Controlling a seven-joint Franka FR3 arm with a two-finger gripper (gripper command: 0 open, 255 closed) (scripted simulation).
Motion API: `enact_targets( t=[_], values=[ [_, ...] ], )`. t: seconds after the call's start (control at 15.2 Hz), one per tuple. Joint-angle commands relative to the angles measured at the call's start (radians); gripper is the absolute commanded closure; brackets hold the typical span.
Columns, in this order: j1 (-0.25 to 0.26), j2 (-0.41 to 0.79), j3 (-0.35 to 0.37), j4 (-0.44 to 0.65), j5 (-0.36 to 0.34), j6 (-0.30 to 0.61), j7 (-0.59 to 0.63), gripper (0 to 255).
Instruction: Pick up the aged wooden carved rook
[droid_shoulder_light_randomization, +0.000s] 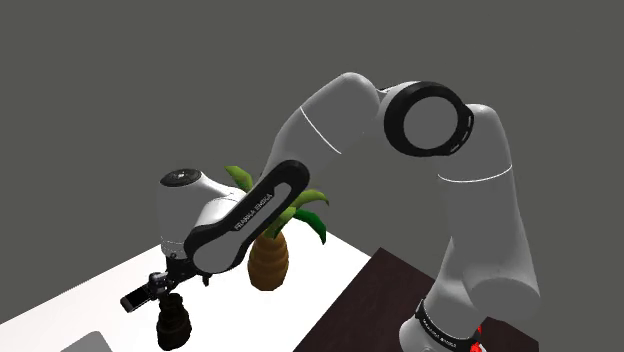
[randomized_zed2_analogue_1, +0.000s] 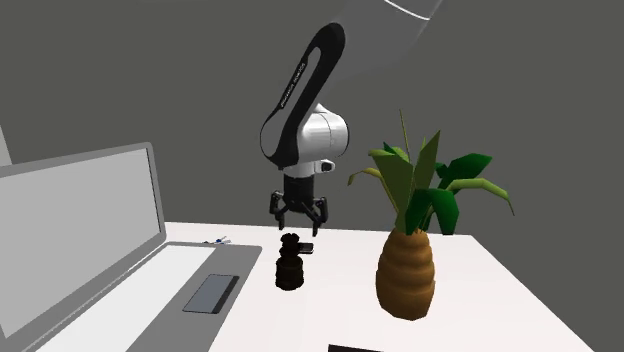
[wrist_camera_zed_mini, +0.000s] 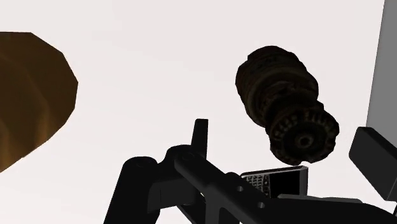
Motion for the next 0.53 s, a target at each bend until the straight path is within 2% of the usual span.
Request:
enact_targets(
  t=[0.0, 0.13, 0.46],
  values=[
    [0.033, 0.077, -0.017, 0.086, -0.017, -0.004, 0.031, 0],
    [0.057, 0.133, -0.028, 0.153, -0.024, -0.012, 0.048, 0],
    [0.069, 0.186, -0.044, 0.166, -0.04, 0.028, 0.058, 0]
  ],
)
